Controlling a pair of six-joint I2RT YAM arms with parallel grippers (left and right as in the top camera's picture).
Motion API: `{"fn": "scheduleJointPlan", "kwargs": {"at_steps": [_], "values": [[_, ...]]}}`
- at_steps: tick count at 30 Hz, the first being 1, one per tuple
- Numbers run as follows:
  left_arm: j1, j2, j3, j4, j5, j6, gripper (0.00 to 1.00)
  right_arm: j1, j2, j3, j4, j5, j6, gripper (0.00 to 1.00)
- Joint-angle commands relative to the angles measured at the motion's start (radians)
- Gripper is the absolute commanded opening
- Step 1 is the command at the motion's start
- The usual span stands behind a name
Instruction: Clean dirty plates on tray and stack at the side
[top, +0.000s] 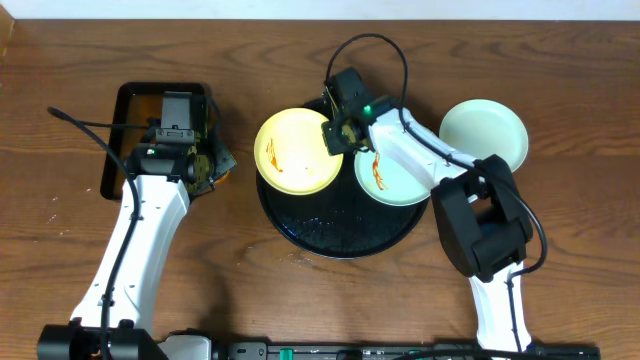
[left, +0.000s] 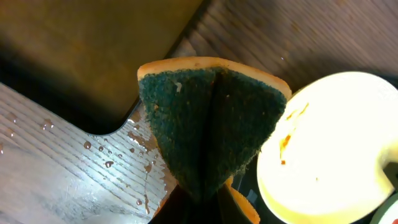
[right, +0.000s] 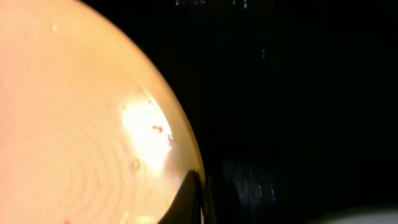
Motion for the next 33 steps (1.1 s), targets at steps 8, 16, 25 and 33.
{"fn": "scheduleJointPlan", "kwargs": {"at_steps": [8,16,25,33], "values": [[0.004,-0.003,-0.006,-0.003,-0.001,-0.004,0.08,0.033,0.006,0.159,-0.402,-0.026,0.06,0.01],[0.004,-0.003,-0.006,-0.004,0.0,-0.005,0.08,0.045,0.006,0.079,-0.414,-0.026,0.068,0.01],[0.002,-0.003,-0.006,-0.003,0.094,0.013,0.08,0.045,0.006,-0.017,-0.312,-0.026,0.089,0.01],[-0.014,0.003,-0.009,-0.002,0.224,0.044,0.08,0.047,0.006,-0.035,-0.267,-0.011,0.109,0.01]]}}
